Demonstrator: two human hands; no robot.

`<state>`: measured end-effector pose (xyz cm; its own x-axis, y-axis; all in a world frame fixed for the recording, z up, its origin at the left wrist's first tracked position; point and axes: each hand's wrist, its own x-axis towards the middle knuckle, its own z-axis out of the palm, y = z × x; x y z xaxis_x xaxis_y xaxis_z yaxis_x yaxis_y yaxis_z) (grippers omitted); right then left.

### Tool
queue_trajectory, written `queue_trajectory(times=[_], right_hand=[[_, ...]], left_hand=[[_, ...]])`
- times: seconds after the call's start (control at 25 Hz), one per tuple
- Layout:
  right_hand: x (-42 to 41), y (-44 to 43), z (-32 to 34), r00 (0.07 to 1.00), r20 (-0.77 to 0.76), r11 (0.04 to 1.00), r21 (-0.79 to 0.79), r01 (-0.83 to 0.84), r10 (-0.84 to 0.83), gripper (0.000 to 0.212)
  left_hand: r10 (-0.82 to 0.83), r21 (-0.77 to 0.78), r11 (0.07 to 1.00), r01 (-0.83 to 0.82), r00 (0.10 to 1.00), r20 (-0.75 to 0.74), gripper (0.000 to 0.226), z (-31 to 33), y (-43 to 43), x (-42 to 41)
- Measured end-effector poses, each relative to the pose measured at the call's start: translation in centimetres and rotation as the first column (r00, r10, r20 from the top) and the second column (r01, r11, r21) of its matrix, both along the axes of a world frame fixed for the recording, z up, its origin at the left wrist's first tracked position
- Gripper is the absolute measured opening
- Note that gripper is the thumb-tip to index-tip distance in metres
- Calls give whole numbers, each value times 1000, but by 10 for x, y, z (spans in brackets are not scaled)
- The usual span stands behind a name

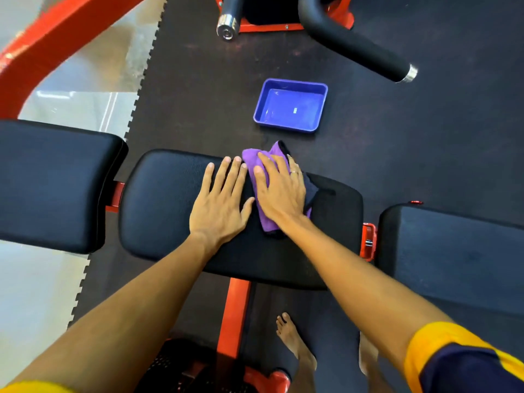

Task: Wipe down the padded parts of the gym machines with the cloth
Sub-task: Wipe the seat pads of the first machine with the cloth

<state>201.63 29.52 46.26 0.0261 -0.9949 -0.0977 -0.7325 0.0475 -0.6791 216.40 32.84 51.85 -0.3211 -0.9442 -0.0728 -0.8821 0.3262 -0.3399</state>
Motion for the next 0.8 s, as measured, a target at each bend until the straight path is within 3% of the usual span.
queue_trajectory(times=[0.08, 0.24, 0.4, 0.52, 0.6, 0.68, 0.8], right_hand=[[-32, -15, -18, 996, -82, 999, -23, -41, 39, 57], [-69, -35, -41, 976, -203, 976, 186, 111, -73, 66], [-20, -38, -4, 995, -64, 993, 86, 86, -80, 49], [-6, -33, 5, 999, -35, 999, -43, -11, 10, 47], [-25, -33, -10, 993, -111, 999, -9, -32, 31, 52], [-52, -32, -28, 985, -157, 989, 124, 85, -65, 56], [-53, -32, -34, 979, -58, 956, 212, 204, -196, 52]], left_hand=[[9, 5, 1000, -9, 1000, 1, 72, 3, 0, 0], [12, 5, 1000, -12, 1000, 8, 72, 2, -1, -1], [-3, -16, 1000, 4, 1000, 8, 71, 2, 0, -1], [-5, -19, 1000, 4, 1000, -23, 71, 2, 0, -1], [-5, -11, 1000, 4, 1000, -26, 71, 1, 0, -1], [5, -14, 1000, -5, 1000, -21, 71, 1, 0, -1], [7, -15, 1000, -7, 1000, -3, 71, 1, 0, -1]])
